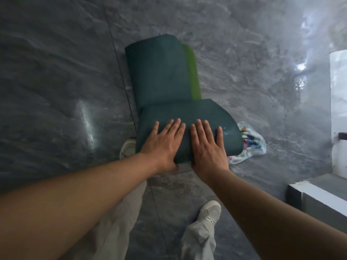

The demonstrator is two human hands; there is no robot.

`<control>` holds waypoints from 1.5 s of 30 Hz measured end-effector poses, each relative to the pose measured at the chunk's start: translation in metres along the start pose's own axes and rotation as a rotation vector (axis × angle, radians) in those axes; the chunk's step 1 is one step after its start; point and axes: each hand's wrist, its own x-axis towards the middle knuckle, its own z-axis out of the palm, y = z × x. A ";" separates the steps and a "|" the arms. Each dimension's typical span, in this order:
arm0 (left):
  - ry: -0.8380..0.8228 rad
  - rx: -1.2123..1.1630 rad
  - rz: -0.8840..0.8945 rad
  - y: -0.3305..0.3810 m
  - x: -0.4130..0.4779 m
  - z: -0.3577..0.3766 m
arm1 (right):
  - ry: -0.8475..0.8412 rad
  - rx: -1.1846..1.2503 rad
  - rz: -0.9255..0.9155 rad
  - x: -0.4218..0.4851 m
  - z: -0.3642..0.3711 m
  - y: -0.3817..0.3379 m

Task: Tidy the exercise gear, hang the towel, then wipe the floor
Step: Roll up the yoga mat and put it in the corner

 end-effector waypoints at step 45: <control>0.326 0.021 -0.084 -0.207 0.194 -0.151 | 0.043 0.101 0.095 0.282 -0.118 0.000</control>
